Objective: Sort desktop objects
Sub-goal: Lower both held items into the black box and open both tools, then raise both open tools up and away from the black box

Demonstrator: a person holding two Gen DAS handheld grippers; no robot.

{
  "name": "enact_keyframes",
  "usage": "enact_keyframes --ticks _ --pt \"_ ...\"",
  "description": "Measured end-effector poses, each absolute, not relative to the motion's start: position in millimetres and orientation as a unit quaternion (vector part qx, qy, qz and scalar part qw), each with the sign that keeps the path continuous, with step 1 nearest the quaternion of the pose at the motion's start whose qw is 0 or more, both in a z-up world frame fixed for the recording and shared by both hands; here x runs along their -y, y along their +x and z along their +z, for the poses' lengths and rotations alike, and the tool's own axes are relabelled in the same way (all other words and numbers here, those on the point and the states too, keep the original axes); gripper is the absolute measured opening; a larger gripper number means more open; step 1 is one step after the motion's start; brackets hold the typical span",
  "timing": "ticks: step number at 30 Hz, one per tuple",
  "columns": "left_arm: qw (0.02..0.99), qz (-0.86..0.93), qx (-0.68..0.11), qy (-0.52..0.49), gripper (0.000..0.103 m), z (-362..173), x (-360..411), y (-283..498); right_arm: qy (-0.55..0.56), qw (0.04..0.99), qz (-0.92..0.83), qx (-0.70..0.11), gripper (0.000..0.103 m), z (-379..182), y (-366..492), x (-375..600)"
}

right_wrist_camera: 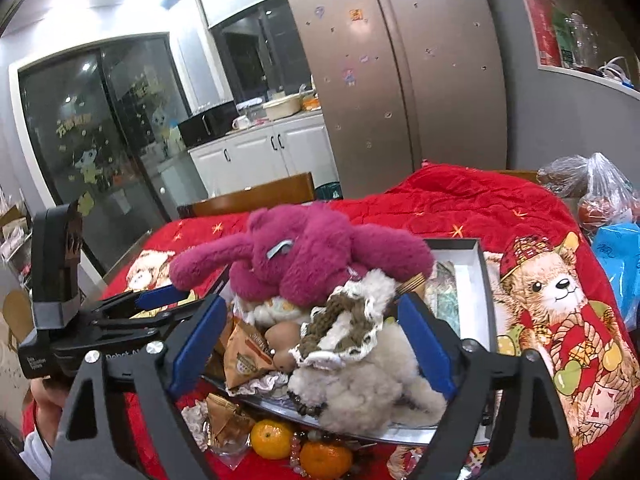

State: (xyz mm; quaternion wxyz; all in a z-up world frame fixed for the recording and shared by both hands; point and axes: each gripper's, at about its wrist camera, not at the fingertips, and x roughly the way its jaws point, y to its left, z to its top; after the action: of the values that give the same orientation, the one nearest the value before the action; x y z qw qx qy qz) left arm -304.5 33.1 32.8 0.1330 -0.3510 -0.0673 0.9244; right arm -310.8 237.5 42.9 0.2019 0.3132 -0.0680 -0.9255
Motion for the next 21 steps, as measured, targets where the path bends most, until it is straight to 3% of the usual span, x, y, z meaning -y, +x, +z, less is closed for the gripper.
enact_keyframes --ticks 9,14,21 --pt "0.122 0.940 0.014 -0.318 0.080 49 -36 -295 0.297 0.184 -0.935 0.066 0.103 58 -303 -243" --pt "0.120 0.946 -0.018 -0.301 0.080 58 -40 -286 0.290 0.169 -0.940 0.060 0.103 67 -299 -248" --pt "0.137 0.954 0.005 -0.267 0.083 79 -38 -266 0.264 0.168 -0.949 0.041 0.103 90 -283 -252"
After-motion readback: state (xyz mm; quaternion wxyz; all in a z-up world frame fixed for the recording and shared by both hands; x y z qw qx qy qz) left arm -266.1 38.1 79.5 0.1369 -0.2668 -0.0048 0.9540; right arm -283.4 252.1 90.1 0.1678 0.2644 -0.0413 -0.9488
